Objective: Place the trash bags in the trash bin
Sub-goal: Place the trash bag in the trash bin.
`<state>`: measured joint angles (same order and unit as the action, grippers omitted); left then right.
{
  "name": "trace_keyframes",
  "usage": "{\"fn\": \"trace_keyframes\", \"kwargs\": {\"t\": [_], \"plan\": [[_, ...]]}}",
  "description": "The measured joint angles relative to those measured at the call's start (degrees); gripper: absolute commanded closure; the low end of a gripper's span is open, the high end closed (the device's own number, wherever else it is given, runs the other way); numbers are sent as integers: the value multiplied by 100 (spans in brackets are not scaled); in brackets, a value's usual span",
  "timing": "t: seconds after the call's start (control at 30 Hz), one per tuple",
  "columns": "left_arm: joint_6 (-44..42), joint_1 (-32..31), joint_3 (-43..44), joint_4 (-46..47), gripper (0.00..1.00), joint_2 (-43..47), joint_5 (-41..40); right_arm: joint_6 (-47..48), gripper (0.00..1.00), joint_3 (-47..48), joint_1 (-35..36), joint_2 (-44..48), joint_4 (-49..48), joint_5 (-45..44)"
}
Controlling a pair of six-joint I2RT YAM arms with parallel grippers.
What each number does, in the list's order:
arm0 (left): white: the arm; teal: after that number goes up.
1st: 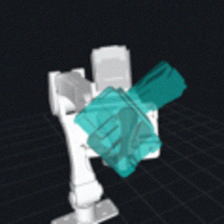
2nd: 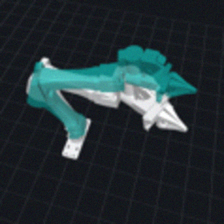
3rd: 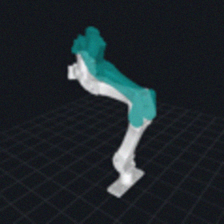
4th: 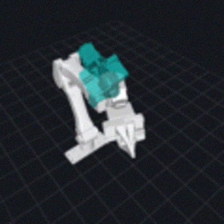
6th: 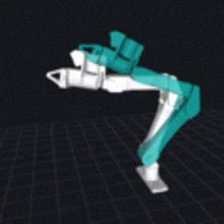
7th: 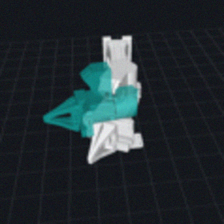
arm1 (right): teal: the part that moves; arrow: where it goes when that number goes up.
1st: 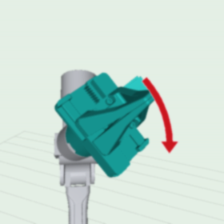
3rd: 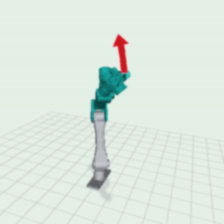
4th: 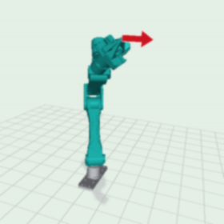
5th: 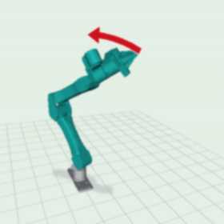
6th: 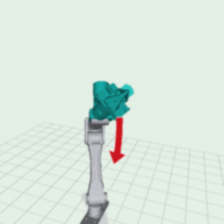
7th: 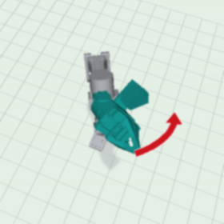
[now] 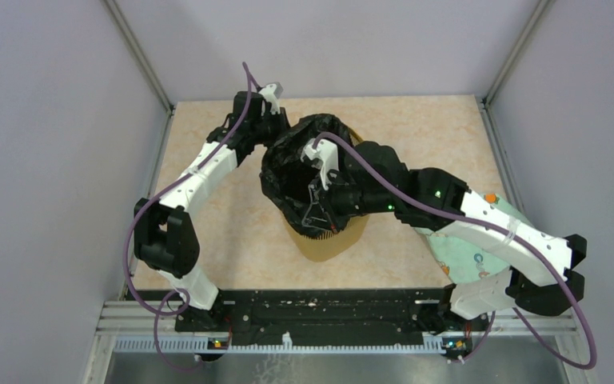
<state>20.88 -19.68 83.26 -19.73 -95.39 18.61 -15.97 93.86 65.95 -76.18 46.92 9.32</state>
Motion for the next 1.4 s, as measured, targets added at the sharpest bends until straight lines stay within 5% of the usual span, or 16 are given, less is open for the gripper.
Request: {"fn": "trace_keyframes", "kwargs": {"t": [0.97, 1.4], "plan": [[87, -31, -39, 20, 86, -264, -92, -350, 100, -1569, 155, 601, -328, -837], [129, -31, -46, 63, 85, -267, -153, -428, 88, -2496, 181, 1178, -704, -1847]]}}
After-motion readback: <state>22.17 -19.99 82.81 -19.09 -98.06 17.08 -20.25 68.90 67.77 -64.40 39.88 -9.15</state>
